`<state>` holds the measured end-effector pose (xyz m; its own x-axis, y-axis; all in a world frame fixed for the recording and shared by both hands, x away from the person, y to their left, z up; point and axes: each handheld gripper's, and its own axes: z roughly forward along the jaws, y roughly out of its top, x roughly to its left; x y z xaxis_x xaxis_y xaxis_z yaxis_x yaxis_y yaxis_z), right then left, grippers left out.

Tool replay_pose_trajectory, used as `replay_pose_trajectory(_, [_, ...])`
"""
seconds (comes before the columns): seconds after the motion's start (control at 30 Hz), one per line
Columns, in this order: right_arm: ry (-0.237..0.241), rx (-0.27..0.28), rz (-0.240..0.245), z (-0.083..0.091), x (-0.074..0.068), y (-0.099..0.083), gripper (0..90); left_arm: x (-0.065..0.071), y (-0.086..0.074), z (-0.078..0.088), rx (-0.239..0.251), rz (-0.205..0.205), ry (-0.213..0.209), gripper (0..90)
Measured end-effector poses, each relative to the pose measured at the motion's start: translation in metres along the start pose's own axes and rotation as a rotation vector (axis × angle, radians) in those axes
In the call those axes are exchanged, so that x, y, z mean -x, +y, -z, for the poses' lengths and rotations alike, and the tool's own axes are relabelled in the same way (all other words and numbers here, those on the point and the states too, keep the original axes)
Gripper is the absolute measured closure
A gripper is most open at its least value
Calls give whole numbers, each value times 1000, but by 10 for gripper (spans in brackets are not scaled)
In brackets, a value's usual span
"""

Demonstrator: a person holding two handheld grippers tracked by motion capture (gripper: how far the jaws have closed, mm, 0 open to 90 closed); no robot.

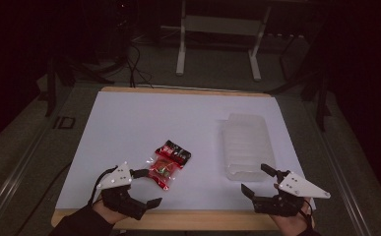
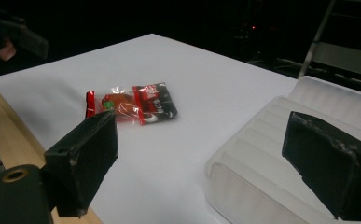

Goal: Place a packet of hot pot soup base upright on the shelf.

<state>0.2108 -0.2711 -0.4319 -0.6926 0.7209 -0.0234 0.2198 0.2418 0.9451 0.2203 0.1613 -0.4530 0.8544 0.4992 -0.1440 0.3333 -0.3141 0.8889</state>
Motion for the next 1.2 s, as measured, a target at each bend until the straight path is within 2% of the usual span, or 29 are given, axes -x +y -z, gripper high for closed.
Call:
replay_pose_trajectory(0.17, [5,4,-6,1,0,0,105,-3,8,-8,-26,0,7,31])
replay_pose_trajectory(0.2, [5,3,-5,0,0,0,105,-3,9,-10,-29,-6,22,37])
replay_pose_trajectory(0.27, [7,1,-3,0,0,0,105,-3,12,-13,-45,-16,22,65])
replay_pose_trajectory(0.33, [7,0,-2,0,0,0,105,-2,14,-15,-52,-34,51,66])
replay_pose_trajectory(0.5, [13,2,-3,0,0,0,105,-6,24,-20,-61,-27,70,65])
replay_pose_trajectory(0.57, [12,0,-2,0,0,0,105,-10,28,-22,-64,-15,71,65])
replay_pose_trajectory(0.6, [15,0,-2,0,0,0,105,-12,30,-24,-58,-13,84,57])
replay_pose_trajectory(0.8, [13,3,-4,1,1,0,105,-24,42,-31,-64,3,80,51])
replay_pose_trajectory(0.87, [13,2,-4,1,1,0,105,-24,42,-31,-64,3,80,51])
replay_pose_trajectory(0.9, [17,3,-7,1,1,0,105,-31,46,-34,-68,15,77,51])
replay_pose_trajectory(0.97, [14,0,0,1,1,0,105,-36,47,-37,-70,20,95,51])
replay_pose_trajectory(1.0, [9,-5,7,1,1,0,105,-38,48,-39,-74,24,84,52])
replay_pose_trajectory(1.07, [0,-19,21,0,0,0,121,-41,49,-40,-79,24,96,52])
replay_pose_trajectory(1.13, [5,-17,17,0,0,0,122,-48,50,-45,-84,29,116,52])
replay_pose_trajectory(1.2, [4,-15,12,1,0,0,122,-51,50,-46,-81,30,117,52])
